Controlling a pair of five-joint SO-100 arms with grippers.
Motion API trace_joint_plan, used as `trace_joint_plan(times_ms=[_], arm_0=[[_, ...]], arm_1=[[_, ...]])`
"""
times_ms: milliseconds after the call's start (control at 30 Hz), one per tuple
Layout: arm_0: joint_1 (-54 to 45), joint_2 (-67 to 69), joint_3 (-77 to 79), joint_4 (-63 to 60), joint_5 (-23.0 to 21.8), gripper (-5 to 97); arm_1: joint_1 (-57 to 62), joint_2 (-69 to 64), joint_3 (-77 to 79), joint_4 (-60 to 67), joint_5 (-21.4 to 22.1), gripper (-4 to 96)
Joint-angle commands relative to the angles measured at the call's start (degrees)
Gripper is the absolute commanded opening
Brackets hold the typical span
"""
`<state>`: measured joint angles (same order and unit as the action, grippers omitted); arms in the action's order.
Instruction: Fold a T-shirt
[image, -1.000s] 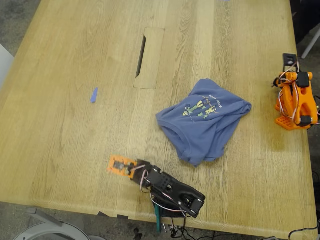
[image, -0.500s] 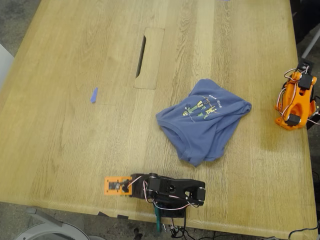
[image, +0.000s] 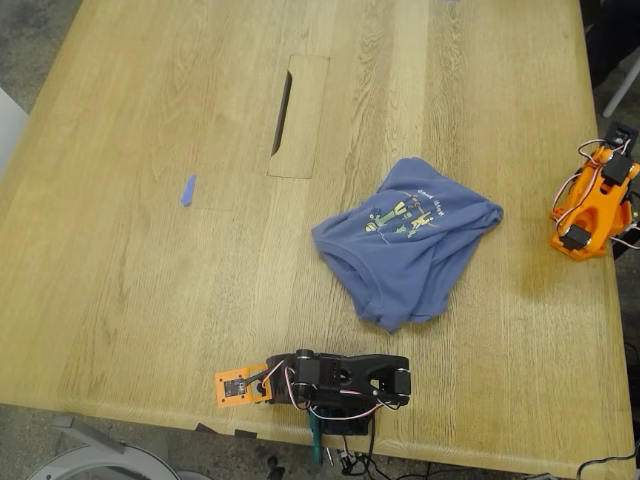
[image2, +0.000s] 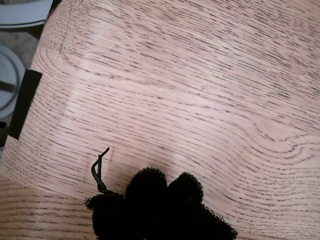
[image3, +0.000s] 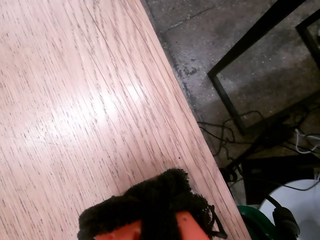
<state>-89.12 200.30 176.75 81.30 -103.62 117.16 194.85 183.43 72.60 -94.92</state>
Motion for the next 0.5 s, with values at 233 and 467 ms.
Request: trace_joint_plan(times_ms=[233, 467], arm_0=[[0.2, 6.4, -1.1, 0.5, 1.7, 0], [0.2, 6.4, -1.1, 0.5, 1.7, 0]], arm_1=[[5.1, 0.3, 3.8, -0.5, -0.5, 3.3], [5.0, 0.3, 3.8, -0.5, -0.4, 3.4]])
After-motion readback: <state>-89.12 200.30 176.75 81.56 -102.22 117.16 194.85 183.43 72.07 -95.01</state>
